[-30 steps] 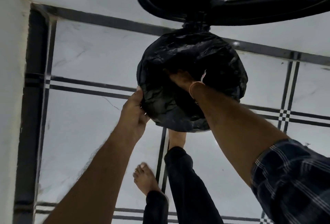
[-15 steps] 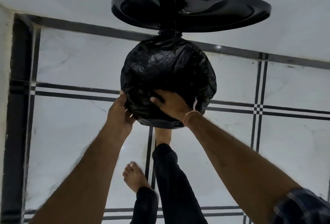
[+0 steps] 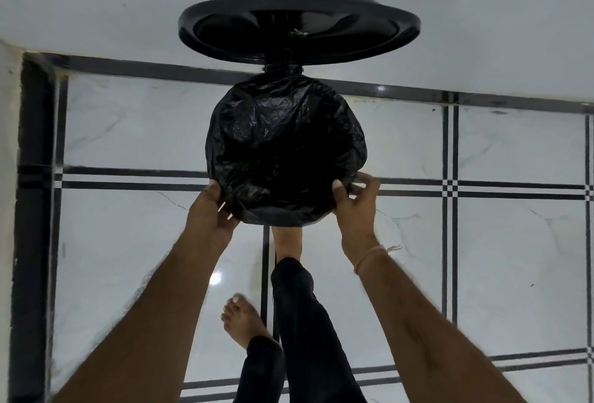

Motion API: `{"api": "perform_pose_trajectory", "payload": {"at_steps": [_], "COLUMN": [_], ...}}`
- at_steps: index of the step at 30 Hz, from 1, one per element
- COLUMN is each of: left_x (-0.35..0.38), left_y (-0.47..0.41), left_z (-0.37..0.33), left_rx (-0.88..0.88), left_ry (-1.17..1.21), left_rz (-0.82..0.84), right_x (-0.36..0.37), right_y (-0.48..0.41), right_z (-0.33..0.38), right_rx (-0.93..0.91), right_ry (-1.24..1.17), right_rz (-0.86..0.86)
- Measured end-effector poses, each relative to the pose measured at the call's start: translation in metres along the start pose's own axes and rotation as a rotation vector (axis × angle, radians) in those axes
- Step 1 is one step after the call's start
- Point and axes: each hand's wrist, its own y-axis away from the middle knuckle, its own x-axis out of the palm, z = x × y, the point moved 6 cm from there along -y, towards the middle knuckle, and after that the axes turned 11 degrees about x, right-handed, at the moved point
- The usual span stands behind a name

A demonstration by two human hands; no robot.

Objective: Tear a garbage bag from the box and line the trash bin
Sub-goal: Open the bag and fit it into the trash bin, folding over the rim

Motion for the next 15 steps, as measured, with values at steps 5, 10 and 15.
{"api": "perform_pose_trajectory", "payload": {"at_steps": [5, 10, 15], "left_x": [0.003, 0.001, 0.013], "left_y": [-0.001, 0.01, 0.034], "left_z": [0.004, 0.004, -0.044], "left_rx": [0.0, -0.014, 0.332], "left_ry": [0.065, -0.131, -0.351], "left_rz": [-0.048, -0.154, -0.332], "right_x": [0.004, -0.012, -0.02], "right_y": [-0.009, -0.009, 0.021], "right_z": [-0.024, -0.016, 0.066], "right_rx": [0.392, 0.305, -0.175], "right_ry": [-0.408, -0.138, 0.053], "right_rz": [0.245, 0.054, -0.065]}}
